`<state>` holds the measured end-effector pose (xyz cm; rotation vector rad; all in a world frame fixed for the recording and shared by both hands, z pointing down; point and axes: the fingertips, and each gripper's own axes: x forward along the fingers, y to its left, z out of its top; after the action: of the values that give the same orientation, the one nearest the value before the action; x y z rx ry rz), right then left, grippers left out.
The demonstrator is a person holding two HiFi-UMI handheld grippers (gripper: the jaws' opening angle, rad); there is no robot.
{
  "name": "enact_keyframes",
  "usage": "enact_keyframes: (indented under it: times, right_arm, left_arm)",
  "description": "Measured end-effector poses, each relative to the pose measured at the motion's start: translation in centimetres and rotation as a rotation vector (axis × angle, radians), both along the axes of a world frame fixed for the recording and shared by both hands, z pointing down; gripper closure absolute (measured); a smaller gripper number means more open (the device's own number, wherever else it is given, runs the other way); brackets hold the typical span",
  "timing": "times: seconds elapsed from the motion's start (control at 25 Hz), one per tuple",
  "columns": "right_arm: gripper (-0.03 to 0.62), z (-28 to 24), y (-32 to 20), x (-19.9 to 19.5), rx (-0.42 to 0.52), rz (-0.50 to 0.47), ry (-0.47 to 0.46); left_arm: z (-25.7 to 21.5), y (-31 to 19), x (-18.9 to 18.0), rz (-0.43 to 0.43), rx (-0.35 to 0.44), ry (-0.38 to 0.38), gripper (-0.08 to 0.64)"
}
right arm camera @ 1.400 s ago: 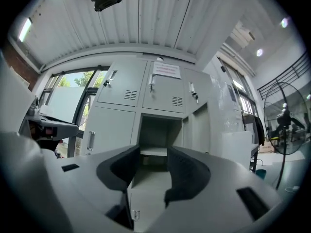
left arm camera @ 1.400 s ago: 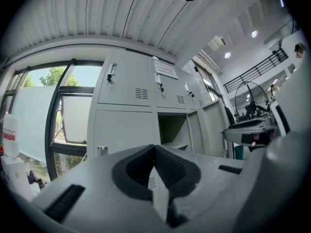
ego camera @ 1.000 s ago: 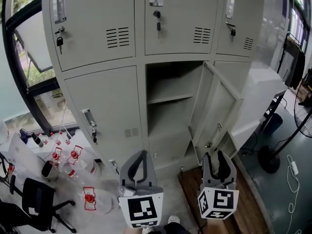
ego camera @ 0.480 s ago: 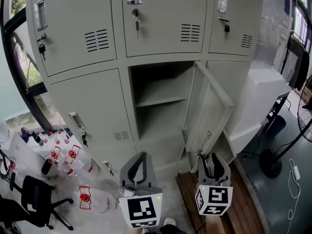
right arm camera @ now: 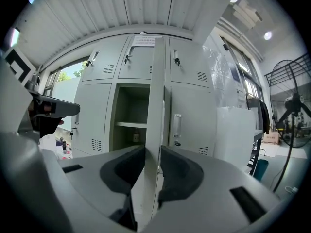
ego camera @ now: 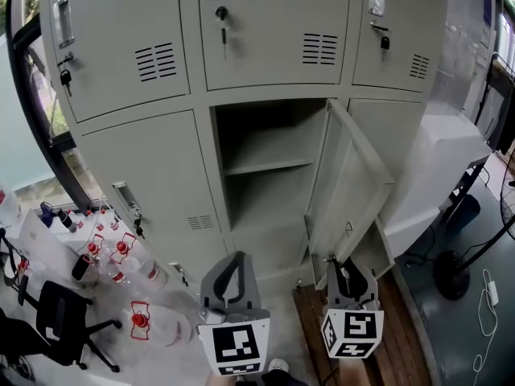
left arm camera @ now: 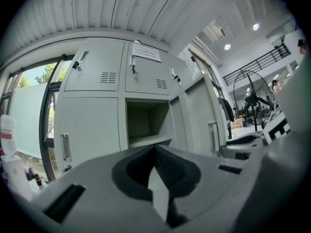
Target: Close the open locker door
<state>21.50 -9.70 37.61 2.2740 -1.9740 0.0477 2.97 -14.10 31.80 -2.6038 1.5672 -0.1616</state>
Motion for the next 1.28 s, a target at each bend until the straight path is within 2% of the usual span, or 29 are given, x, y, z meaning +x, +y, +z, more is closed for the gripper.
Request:
enact_keyframes:
  times: [0.24,0.48,0.76,0.92,1.08,1.28]
  right_arm:
    - [0.489,0.0,-0.2,-0.9,0.000,-0.025,-0.007]
    - [0.489,0.0,-1.0,-3.8,0.000,-0.093,0.006]
    - [0.501,-0.1,-2.7,-7.3,0.003,-0.182,0.043]
    - [0.508,-0.1,-3.8,-8.9,0.007,-0.220,0.063]
    - [0.514,-0.1,-5.1,-10.3,0.007,-0.261,0.079]
    - [0.515,-0.1,-6.4,-11.7,0.006,-0.275,0.086]
  left_arm:
    - [0.1,0.0,-0.3,-0.004,0.008,-0.016,0.558]
    - [-0.1,0.1,-1.9,-0.033,0.020,-0.028,0.558]
    - [-0.3,-0.1,-4.9,-0.118,0.011,-0.008,0.558]
    - [-0.2,-0.4,-6.6,-0.167,0.029,-0.030,0.558]
    - [-0.1,-0.4,-8.2,-0.227,0.011,-0.001,0.558]
    - [0.3,-0.8,-9.8,-0.269,0.011,-0.020,0.558]
